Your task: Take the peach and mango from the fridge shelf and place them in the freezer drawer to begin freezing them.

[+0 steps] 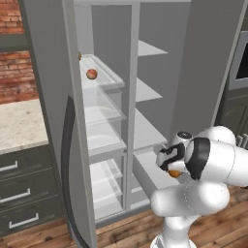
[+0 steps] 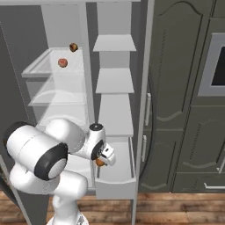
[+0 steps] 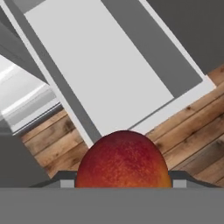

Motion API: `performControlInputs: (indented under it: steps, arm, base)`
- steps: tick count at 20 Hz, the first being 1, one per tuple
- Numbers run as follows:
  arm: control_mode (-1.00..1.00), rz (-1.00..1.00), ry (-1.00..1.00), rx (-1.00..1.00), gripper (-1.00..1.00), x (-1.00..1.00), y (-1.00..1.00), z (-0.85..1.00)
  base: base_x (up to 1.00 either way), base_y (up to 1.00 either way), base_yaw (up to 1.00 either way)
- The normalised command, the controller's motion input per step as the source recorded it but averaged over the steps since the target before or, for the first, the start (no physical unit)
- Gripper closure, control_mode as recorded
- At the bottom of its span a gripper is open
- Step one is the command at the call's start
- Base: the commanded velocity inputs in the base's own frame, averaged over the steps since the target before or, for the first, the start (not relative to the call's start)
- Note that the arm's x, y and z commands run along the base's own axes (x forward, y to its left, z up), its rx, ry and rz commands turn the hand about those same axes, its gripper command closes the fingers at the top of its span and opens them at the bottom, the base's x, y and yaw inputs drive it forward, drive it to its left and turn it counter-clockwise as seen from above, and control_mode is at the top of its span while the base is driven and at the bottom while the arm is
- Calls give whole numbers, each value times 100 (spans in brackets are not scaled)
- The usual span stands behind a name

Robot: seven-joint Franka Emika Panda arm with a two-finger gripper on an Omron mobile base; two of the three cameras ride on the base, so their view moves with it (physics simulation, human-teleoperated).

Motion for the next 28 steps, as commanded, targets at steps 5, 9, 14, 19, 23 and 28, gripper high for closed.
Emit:
performControlInputs:
  steps: [5,9,14,19,23,28]
  arm:
    - [-100,0,1,1,100,22,-8,-61]
    - [-100,0,-1,5,100,16,-29,-28]
    - [-100,0,0,2,100,43,-5,-34]
    - [-100,0,1,2,100,40,0,-22]
    - [-100,0,0,0,100,3,0,-72]
    - [-100,0,0,0,100,0,0,-59]
  base:
    - [0,0,0]
    - [0,0,0]
    - [0,0,0]
    - [0,0,0]
    - [0,0,0]
    - [0,0,0]
